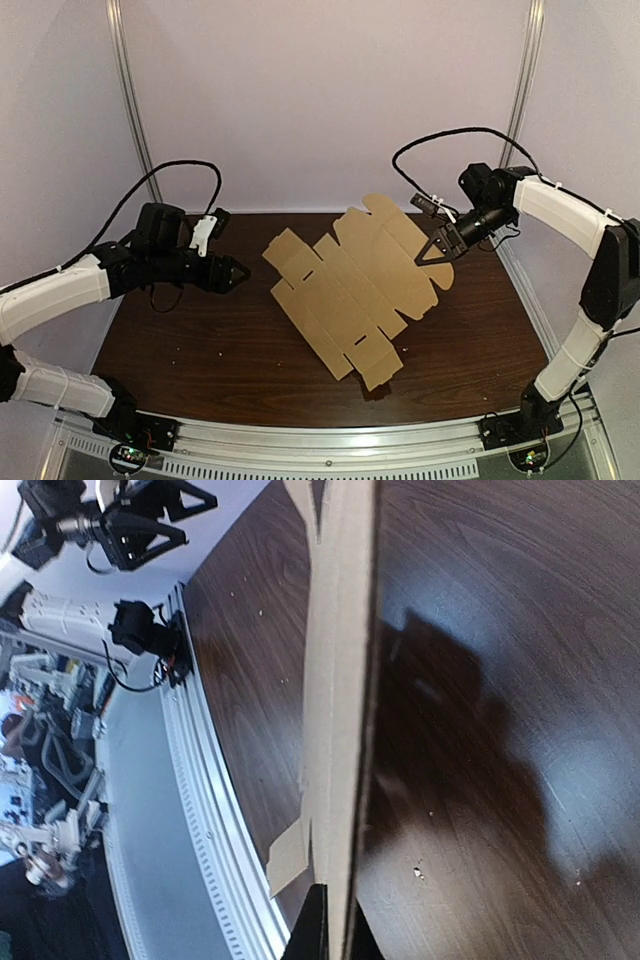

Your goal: Fold the paper box

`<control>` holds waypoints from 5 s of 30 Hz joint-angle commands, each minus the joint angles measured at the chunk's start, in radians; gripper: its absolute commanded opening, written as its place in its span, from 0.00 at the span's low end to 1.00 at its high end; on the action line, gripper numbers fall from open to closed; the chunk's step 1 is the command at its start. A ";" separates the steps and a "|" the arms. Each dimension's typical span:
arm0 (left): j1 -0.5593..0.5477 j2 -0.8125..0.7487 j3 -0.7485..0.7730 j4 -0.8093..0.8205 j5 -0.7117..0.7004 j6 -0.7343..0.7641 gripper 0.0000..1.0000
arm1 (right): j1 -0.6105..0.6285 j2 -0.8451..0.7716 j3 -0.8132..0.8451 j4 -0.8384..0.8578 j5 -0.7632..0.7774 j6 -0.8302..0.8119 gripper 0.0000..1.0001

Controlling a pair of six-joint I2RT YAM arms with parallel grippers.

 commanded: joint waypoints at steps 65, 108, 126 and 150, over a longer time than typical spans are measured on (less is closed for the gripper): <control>-0.175 0.632 -0.290 1.689 0.129 -0.803 0.00 | -0.204 -0.171 -0.288 0.360 -0.292 0.369 0.08; -0.175 0.627 0.645 -0.549 -0.038 0.297 0.00 | 0.040 -0.213 -0.232 0.118 0.200 -0.016 0.80; -0.254 1.129 1.272 -0.792 -0.127 0.526 0.00 | -0.100 -0.206 -0.211 -0.050 0.091 -0.087 0.79; -0.342 0.328 0.282 -0.300 -0.514 -0.396 0.70 | -0.085 -0.206 -0.312 0.076 0.158 -0.100 0.79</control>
